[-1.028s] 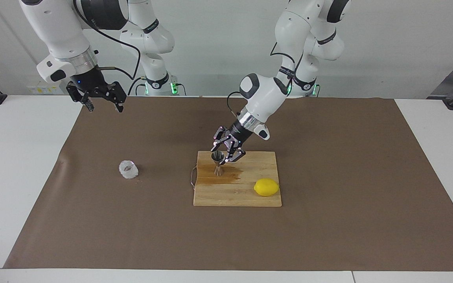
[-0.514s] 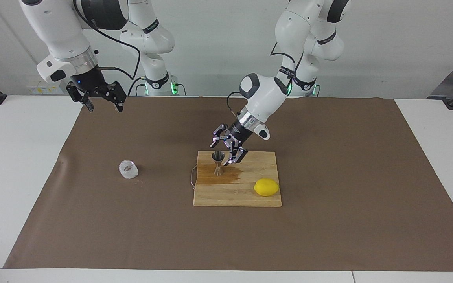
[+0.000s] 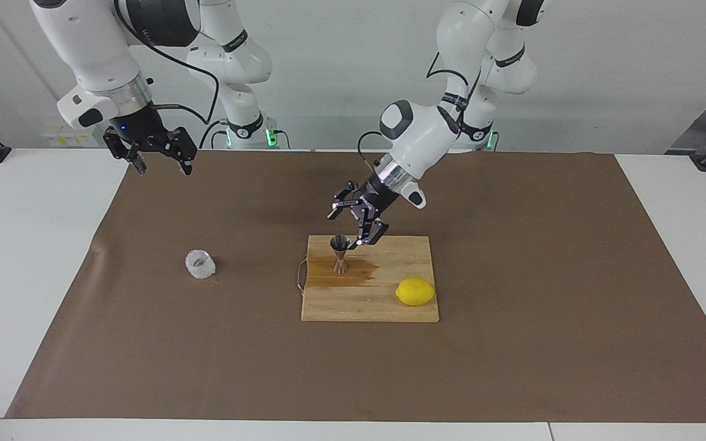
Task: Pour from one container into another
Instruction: 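Lower the metal cup onto the board and open the left gripper, then retract the left gripper while the right gripper reaches the white cup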
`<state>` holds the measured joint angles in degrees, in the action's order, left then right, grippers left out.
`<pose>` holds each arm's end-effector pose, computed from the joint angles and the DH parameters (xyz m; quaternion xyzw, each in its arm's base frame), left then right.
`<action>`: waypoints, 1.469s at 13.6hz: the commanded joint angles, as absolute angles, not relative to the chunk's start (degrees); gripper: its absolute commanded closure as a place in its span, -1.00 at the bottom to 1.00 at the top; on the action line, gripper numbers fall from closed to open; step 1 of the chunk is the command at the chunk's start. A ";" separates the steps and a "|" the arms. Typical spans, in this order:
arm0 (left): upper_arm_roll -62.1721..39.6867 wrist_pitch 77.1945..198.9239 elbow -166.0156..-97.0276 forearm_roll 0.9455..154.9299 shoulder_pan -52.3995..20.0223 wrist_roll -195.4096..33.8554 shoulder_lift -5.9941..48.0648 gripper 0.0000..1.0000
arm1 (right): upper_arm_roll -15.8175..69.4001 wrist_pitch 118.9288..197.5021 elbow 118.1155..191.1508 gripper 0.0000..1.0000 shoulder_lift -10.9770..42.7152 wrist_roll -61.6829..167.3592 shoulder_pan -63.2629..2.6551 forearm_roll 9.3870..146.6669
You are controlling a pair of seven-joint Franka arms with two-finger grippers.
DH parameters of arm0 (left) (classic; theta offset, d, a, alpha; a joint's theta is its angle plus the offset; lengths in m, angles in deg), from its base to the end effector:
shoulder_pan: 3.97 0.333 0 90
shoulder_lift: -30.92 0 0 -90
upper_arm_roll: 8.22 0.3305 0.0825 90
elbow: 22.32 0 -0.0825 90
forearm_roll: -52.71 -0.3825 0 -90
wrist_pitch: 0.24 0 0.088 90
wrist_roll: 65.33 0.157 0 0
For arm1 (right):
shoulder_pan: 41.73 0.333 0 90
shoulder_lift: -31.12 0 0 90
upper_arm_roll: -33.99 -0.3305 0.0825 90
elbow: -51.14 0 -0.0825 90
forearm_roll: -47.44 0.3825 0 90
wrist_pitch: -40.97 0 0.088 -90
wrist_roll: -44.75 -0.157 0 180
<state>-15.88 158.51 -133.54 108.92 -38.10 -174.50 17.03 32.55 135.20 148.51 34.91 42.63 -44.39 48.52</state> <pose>0.5190 -0.4299 0.3912 0.4891 0.7782 -0.2313 0.3189 0.5371 -0.0082 0.5707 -0.9995 0.0298 -0.0056 0.0086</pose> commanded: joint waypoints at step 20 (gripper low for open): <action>-14.89 120.10 -129.11 61.26 -20.60 -128.40 29.06 -1.00 | 32.32 148.81 159.25 -1.00 34.66 127.04 -52.17 53.13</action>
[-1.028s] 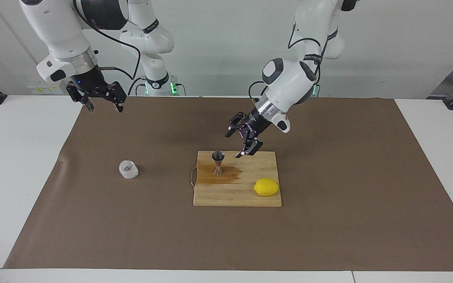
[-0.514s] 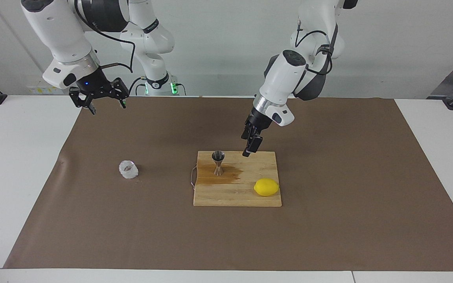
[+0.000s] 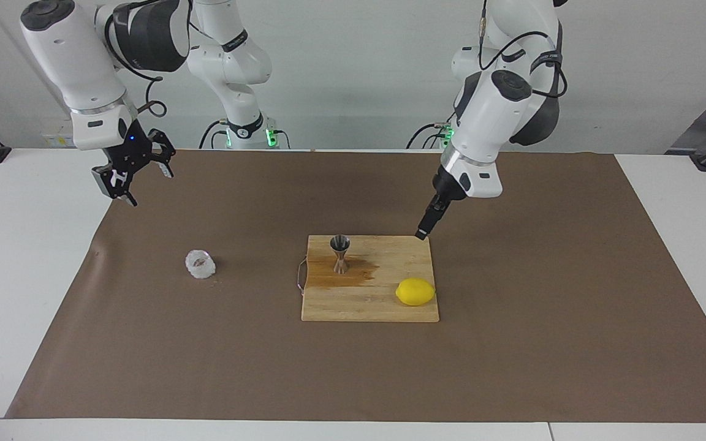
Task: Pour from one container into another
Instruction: 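Retract the left gripper while the right gripper reaches the white cup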
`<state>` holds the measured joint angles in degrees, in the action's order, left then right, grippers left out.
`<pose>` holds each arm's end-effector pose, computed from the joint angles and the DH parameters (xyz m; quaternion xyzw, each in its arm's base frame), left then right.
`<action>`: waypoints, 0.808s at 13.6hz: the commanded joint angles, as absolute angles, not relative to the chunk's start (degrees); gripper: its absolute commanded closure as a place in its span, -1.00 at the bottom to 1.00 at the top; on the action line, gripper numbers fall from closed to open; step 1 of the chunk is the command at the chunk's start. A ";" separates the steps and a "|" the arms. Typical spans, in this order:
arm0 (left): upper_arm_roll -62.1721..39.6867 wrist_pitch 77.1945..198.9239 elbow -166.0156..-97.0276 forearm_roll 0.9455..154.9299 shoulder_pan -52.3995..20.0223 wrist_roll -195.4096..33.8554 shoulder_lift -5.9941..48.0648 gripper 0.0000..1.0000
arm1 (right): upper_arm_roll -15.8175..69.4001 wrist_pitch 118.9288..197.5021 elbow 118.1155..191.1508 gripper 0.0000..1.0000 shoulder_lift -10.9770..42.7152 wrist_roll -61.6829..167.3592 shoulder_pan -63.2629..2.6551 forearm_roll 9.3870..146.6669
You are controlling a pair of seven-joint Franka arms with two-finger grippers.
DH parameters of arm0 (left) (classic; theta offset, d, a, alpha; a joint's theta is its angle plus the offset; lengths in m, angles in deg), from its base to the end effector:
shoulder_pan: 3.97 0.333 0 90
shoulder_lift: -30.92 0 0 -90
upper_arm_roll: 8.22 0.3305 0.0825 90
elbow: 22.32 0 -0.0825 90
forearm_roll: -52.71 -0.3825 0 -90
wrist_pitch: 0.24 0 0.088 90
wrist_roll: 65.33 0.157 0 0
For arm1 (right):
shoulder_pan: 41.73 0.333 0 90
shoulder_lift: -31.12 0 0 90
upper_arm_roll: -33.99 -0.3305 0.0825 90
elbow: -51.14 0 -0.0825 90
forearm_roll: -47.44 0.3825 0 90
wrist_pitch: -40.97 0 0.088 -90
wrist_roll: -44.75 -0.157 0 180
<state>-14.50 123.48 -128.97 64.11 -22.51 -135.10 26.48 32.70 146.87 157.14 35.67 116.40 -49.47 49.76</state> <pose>0.5521 -0.2717 0.4634 0.8958 0.4207 0.0064 0.1431 0.5444 -0.0561 0.5243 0.8442 0.5342 0.0420 0.0099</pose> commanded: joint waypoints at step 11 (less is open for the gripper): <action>-14.54 105.69 -125.08 53.53 -6.35 -81.97 35.49 -1.00 | 31.97 157.78 159.07 -1.00 13.65 160.06 -58.69 77.39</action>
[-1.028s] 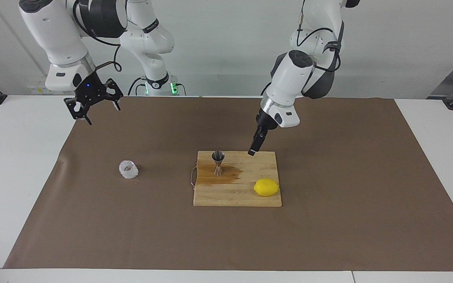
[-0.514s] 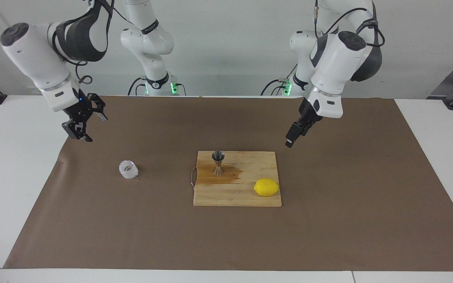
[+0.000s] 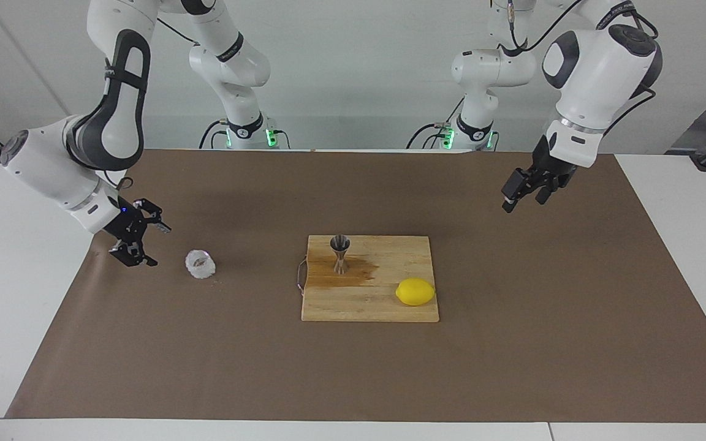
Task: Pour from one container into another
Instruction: 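Retract the left gripper while the right gripper reaches the white cup, then close the right gripper around the white cup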
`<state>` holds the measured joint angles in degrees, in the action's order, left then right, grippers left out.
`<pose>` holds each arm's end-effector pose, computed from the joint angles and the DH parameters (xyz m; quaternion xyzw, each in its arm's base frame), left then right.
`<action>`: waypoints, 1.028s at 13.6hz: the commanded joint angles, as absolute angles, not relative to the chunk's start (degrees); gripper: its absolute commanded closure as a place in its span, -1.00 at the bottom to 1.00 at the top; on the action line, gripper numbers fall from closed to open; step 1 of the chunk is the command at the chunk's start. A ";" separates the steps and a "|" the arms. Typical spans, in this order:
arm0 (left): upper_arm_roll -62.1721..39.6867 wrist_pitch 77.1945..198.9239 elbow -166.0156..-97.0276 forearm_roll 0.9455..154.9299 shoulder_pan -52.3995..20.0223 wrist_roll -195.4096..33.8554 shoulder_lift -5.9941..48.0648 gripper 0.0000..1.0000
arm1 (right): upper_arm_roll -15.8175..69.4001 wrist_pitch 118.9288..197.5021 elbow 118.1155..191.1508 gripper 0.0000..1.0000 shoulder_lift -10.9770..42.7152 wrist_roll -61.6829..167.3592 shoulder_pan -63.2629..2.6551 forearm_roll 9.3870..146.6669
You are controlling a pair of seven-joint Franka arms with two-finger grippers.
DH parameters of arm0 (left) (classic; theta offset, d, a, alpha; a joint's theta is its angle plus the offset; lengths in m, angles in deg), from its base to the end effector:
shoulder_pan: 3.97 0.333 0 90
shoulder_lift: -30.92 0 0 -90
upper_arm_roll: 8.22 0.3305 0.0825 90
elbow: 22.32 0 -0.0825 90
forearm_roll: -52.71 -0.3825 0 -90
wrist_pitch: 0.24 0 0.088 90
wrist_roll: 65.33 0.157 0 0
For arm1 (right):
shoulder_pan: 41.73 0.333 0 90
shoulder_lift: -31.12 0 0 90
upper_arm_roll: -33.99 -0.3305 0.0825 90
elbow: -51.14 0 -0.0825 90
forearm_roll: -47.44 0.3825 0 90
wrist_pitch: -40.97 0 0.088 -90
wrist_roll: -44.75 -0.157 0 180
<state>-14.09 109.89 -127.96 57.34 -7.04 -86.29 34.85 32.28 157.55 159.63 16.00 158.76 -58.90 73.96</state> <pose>0.5526 -0.0978 0.5292 0.9900 0.1152 0.0616 0.0530 0.5941 -0.1181 0.3302 -0.7207 -0.6604 -0.1573 0.1406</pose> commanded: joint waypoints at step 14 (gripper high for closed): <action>-14.46 89.06 -119.35 53.94 -1.86 -67.88 39.18 -1.00 | 31.53 158.47 161.00 -1.00 7.22 170.07 -58.34 85.05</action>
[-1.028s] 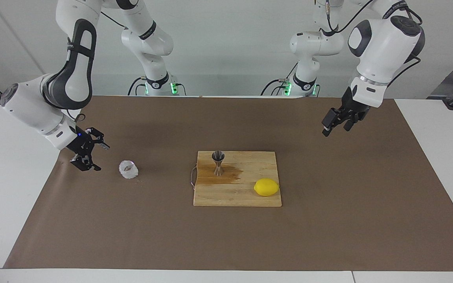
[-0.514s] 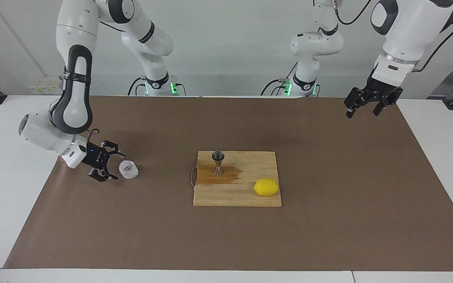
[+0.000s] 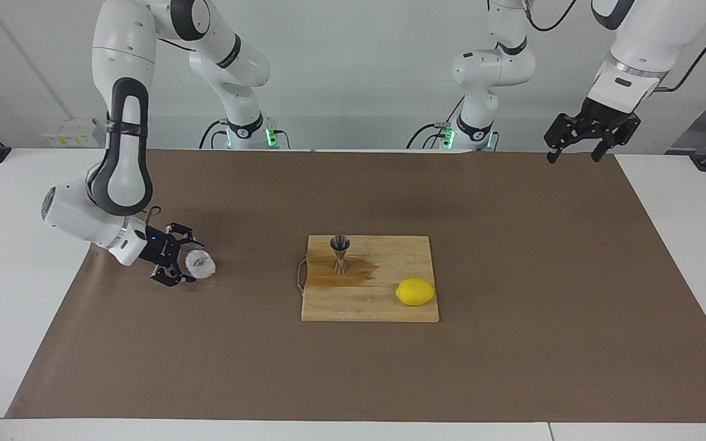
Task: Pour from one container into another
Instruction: 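Close the right gripper around the white cup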
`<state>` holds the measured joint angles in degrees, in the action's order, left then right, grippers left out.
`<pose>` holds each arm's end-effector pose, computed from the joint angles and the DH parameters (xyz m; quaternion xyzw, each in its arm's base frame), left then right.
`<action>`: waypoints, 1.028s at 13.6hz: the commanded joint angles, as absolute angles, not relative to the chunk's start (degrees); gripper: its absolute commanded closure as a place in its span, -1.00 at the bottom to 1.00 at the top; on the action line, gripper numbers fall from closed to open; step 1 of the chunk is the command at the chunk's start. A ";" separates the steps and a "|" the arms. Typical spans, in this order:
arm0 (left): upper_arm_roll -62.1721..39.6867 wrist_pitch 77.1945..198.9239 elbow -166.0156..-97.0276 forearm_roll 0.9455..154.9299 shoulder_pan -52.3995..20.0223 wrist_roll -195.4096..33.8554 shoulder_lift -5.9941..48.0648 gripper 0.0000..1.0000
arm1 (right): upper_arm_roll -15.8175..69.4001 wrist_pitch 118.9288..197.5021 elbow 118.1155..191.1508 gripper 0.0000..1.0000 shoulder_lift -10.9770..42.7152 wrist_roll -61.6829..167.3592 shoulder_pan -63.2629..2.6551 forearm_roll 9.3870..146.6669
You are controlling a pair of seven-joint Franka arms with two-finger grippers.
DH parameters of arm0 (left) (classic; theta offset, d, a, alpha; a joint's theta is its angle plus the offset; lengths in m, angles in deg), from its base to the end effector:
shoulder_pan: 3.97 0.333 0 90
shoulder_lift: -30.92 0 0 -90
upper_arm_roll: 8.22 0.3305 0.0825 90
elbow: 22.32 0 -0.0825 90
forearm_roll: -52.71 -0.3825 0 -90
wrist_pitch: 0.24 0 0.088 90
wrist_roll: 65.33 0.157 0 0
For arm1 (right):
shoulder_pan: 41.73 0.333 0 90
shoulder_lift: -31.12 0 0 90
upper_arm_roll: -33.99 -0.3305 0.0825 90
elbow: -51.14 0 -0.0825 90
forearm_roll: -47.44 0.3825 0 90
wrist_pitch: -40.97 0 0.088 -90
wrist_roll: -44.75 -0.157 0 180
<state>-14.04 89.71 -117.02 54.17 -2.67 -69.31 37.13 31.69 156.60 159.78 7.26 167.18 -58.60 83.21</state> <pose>0.5164 -0.0476 0.6080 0.9999 -0.0047 0.0119 0.0082 0.5948 -0.0927 0.2441 -0.6923 -0.6575 -0.1926 0.2268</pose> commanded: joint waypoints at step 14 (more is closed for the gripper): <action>-15.07 88.97 -119.09 53.94 -2.13 -68.50 39.27 -1.00 | 31.62 158.31 163.65 0.48 7.04 171.23 -58.87 88.13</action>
